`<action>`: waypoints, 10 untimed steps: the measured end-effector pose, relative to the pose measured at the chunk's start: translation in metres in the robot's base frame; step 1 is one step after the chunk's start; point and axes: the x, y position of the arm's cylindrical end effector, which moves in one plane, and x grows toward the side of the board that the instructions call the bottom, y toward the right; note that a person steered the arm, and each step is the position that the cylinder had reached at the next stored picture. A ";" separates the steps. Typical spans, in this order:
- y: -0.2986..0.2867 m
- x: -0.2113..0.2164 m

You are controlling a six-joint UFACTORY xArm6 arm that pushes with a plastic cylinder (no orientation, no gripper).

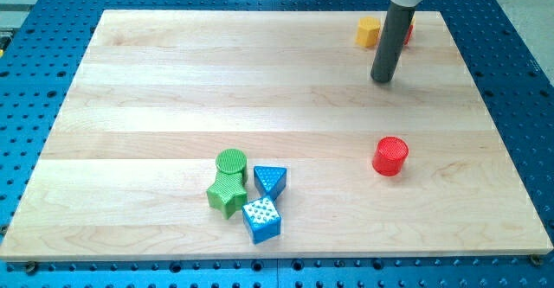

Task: Move the red circle diagonally to the green circle

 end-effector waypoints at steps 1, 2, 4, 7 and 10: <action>0.067 0.051; 0.101 0.149; -0.058 0.146; -0.125 0.066; -0.116 -0.028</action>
